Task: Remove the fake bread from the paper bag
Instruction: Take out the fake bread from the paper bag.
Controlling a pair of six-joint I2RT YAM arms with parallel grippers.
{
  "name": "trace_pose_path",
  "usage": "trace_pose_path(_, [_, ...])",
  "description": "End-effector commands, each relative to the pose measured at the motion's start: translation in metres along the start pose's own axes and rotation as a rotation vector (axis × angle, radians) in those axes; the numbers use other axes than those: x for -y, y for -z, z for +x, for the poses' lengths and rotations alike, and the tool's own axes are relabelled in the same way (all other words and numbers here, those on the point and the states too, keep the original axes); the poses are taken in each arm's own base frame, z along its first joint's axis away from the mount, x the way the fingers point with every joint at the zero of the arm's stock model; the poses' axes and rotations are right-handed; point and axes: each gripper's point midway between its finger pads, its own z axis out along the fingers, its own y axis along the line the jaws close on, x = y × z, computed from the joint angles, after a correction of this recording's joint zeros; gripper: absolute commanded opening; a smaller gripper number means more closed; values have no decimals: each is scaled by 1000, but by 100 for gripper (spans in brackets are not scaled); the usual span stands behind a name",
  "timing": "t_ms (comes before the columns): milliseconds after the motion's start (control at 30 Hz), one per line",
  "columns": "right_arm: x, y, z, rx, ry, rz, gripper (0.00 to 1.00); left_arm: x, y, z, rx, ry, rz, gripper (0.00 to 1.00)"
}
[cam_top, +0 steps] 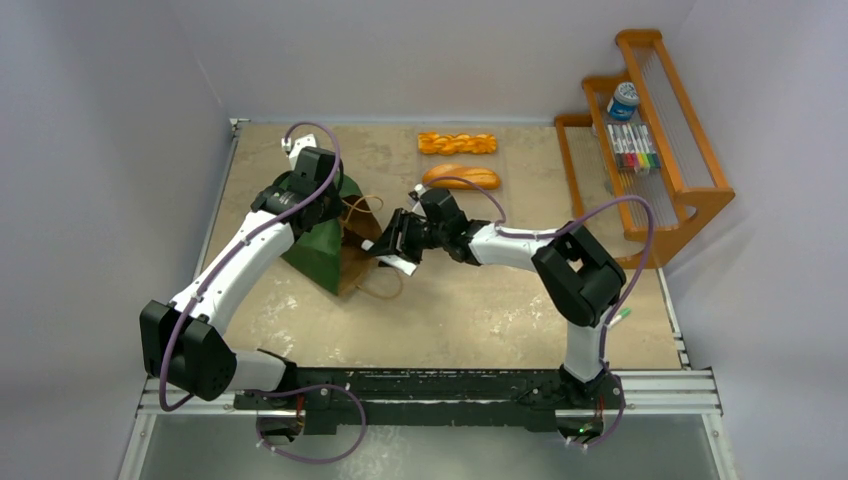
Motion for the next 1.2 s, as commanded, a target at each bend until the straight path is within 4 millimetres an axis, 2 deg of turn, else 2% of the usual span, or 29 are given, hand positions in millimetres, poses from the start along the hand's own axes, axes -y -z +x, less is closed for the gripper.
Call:
trace_pose_path(0, [-34,0,-11,9,71,-108,52,12,14,-21,57,52,59,0])
trace_pose_path(100, [-34,-1,-12,11,73,-106,52,13,14,-21,55,54,62,0])
trace_pose_path(200, [-33,1,-12,14,68,-102,49,14,14,-21,56,59,65,0])
trace_pose_path(233, [-33,1,-12,16,67,-99,44,14,14,-22,56,60,66,0])
trace_pose_path(367, [-32,4,-12,27,67,-90,15,13,13,-22,58,62,64,0])
trace_pose_path(500, [-38,10,-13,40,82,-93,0,10,12,-22,63,62,48,0])
trace_pose_path(767, [-47,31,-5,51,126,-93,0,3,2,-28,104,93,-22,0])
trace_pose_path(1067, [-49,83,19,88,195,-81,0,7,-18,-45,137,110,-89,0])
trace_pose_path(1167, [-36,98,32,84,189,-65,0,10,-24,-49,148,128,-104,0])
